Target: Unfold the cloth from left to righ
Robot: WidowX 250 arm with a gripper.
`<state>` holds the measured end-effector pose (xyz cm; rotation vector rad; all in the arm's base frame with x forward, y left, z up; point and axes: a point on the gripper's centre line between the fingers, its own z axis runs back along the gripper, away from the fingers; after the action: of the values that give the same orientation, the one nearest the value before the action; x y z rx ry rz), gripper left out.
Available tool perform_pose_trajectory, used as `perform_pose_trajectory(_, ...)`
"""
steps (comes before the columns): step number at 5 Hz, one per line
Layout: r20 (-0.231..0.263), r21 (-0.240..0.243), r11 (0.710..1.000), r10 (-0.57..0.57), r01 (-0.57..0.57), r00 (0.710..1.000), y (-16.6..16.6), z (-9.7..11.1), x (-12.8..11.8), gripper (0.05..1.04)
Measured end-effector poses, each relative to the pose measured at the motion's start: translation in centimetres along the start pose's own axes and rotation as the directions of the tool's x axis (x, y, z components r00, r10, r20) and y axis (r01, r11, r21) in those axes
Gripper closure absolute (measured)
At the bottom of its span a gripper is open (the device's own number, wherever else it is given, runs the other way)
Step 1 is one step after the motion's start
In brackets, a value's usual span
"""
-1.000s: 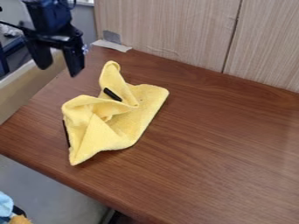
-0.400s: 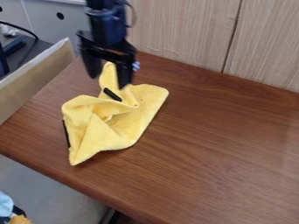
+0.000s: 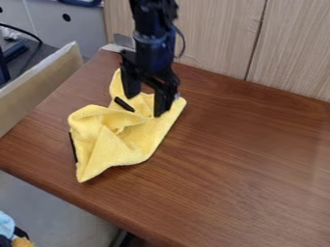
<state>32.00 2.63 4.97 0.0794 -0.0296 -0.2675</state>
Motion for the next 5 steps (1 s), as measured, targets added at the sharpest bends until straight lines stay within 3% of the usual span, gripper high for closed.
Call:
perform_pose_trajectory(1, -0.027, 0.027, 0.999, -0.018, 0.019, 0.999, -0.2, -1.2, 0.1, 0.098)
perform_pose_trajectory(2, -0.064, 0.034, 0.999, -0.017, 0.019, 0.998, -0.2, -2.4, -0.2, 0.184)
perform_pose_trajectory(4, -0.093, 0.043, 0.999, -0.019, 0.023, 0.996, -0.2, -3.4, -0.4, 0.773)
perform_pose_trajectory(5, -0.092, 0.048, 0.999, -0.015, 0.02, 0.996, -0.1, -3.4, -0.4, 0.963)
